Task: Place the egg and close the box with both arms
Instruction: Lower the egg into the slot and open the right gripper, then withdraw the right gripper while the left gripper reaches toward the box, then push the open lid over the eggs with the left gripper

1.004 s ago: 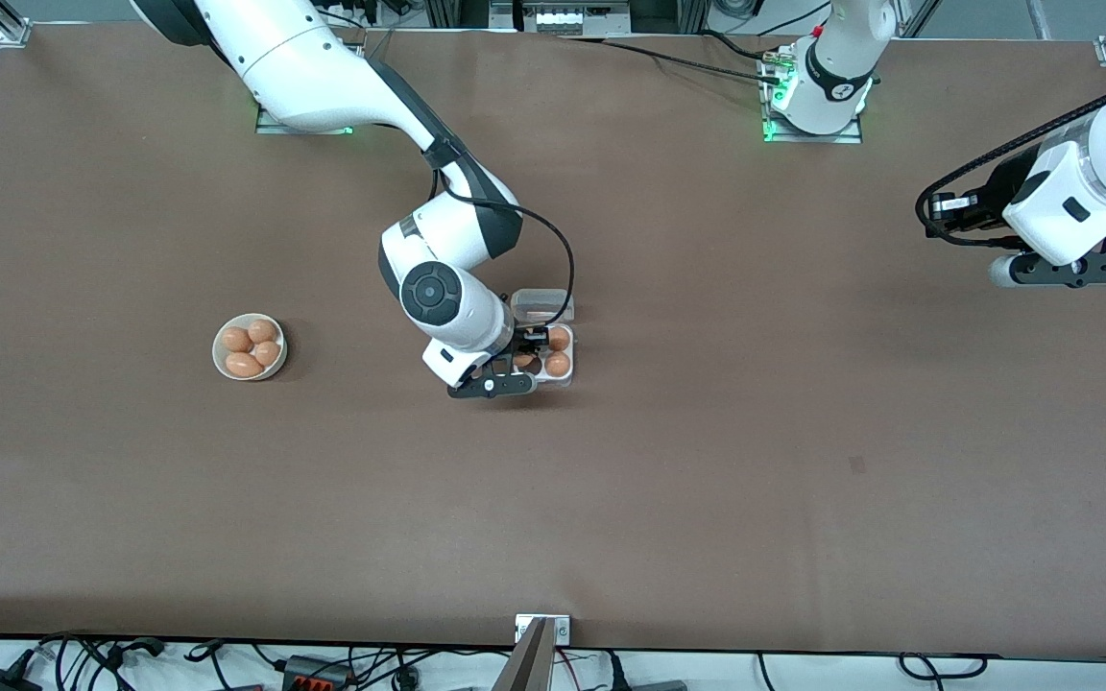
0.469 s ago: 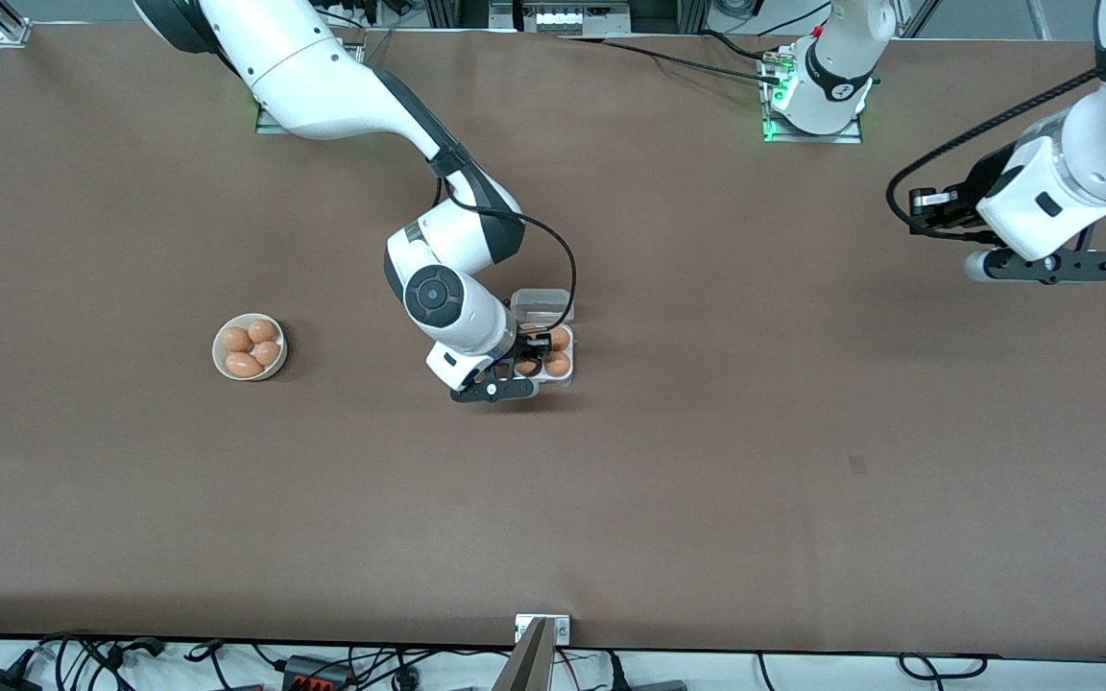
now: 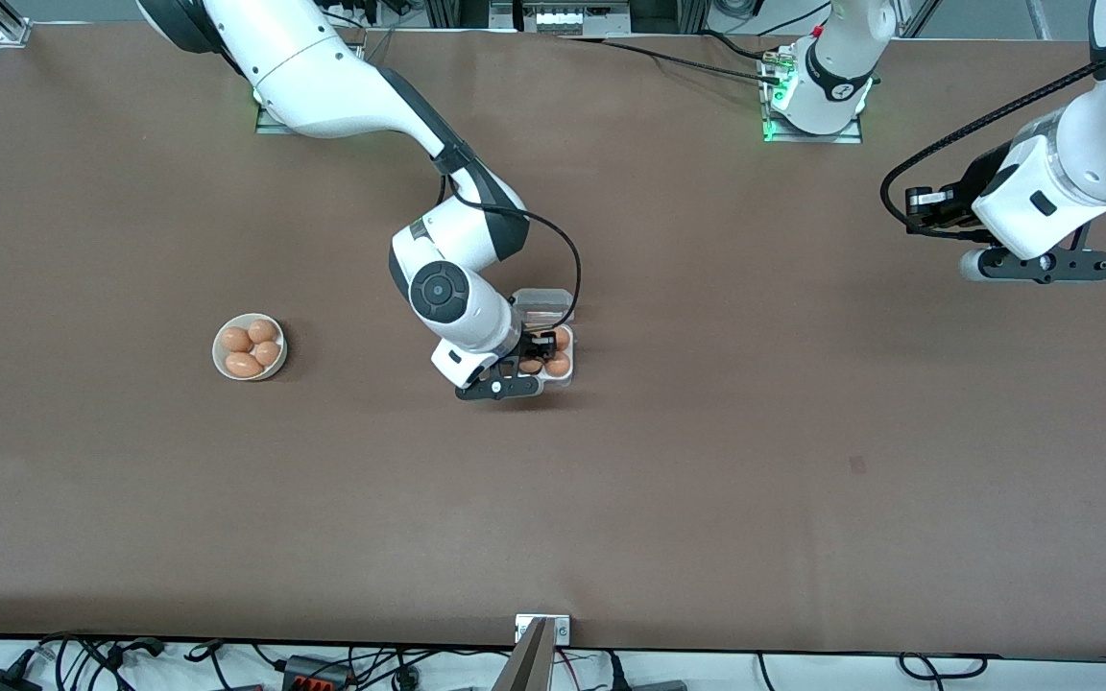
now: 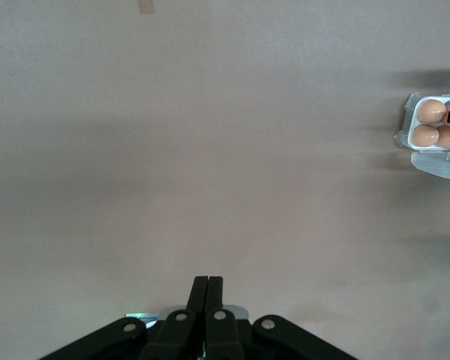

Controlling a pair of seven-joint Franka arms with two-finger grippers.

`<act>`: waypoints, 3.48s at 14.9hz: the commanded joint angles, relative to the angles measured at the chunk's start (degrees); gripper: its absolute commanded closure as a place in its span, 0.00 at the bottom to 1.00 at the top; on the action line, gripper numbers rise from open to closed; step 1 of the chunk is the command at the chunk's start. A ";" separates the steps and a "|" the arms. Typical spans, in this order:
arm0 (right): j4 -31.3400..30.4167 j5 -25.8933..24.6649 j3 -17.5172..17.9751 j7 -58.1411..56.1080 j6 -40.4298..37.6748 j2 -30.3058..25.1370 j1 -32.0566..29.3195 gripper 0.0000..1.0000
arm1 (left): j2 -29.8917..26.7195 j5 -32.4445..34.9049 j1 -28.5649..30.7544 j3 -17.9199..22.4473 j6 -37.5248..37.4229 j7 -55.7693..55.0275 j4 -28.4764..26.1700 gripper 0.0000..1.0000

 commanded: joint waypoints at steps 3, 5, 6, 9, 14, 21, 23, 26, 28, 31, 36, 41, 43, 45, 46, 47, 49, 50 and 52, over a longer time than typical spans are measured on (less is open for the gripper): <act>1.43 -0.50 -0.83 1.05 -1.74 -1.95 -0.09 0.00 | 0.46 -0.76 -2.66 -0.21 -0.72 -0.63 1.42 0.97; 1.43 -1.98 -1.53 0.79 -4.28 -5.27 -0.96 0.00 | 0.99 -0.85 -4.42 -0.21 -0.72 -0.81 1.42 0.97; 1.34 -3.12 -2.06 0.79 -5.94 -6.77 -1.06 0.00 | 1.43 -1.37 -5.38 -0.21 -0.64 -0.81 1.42 0.97; 1.43 -5.94 -6.79 0.09 -12.01 -12.74 -1.23 0.00 | 2.31 -7.51 -6.45 -0.13 1.46 -0.89 1.16 0.97; 1.43 -5.95 -14.01 -3.14 -22.91 -20.74 -4.65 0.00 | 3.45 -8.14 -10.57 -0.21 3.22 -2.99 0.72 0.97; 1.34 -6.73 -15.51 -14.33 -27.93 -25.15 -12.92 0.00 | 10.11 -8.14 -24.19 -0.21 15.69 -19.42 0.63 1.00; 1.43 -7.97 -18.05 -14.76 -28.81 -25.33 -13.45 0.00 | 13.37 -8.23 -27.26 -0.21 17.72 -19.88 0.80 1.00; 1.43 -7.71 -14.22 -15.64 -29.07 -28.22 -21.51 0.00 | 17.85 -8.14 -31.66 -0.13 22.64 -21.10 0.72 1.00; 1.34 -7.97 -10.96 -18.18 -30.21 -29.89 -26.79 0.00 | 20.67 -8.14 -33.60 -0.21 27.38 -27.57 0.89 1.00; 1.43 -7.97 -9.89 -24.16 -32.41 -31.04 -30.32 0.00 | 24.28 -7.97 -34.31 -0.21 31.17 -30.78 1.42 1.00; 0.30 -8.50 -10.42 -27.93 -40.40 -36.21 -31.12 0.00 | 28.23 -7.62 -38.62 -0.04 38.28 -33.41 1.16 1.00; -15.93 -10.51 -10.24 -29.36 -31.65 -45.52 -30.68 0.00 | 32.01 -7.53 -38.79 0.14 38.65 -33.41 1.33 1.00; -20.09 -11.31 -9.89 -29.36 -29.34 -48.70 -30.33 0.00 | 32.80 -7.53 -39.23 0.22 38.65 -33.33 1.42 1.00; -20.10 -11.22 -9.89 -29.36 -29.87 -49.32 -30.33 0.00 | 33.77 -7.62 -39.23 0.31 39.52 -33.07 2.38 1.00; -19.67 -11.05 -9.89 -29.36 -30.30 -49.24 -30.41 0.00 | 34.30 -7.44 -39.32 0.40 39.53 -32.98 2.56 1.00; -19.57 -10.87 -9.98 -29.36 -30.39 -49.23 -30.41 0.00 | 34.56 -7.35 -39.67 0.40 39.62 -32.97 2.56 1.00; -18.44 -10.87 -9.89 -29.27 -30.40 -48.71 -30.41 0.00 | 35.44 -6.57 -40.19 0.49 39.79 -32.80 2.65 1.00; -17.65 -10.87 -9.89 -29.27 -30.40 -48.18 -30.33 0.00 | 36.31 -5.34 -40.28 0.49 40.40 -32.80 3.00 1.00; -16.68 -10.87 -9.80 -29.45 -30.40 -47.65 -30.33 0.00 | 37.99 -2.70 -40.90 0.40 41.29 -32.97 4.58 1.00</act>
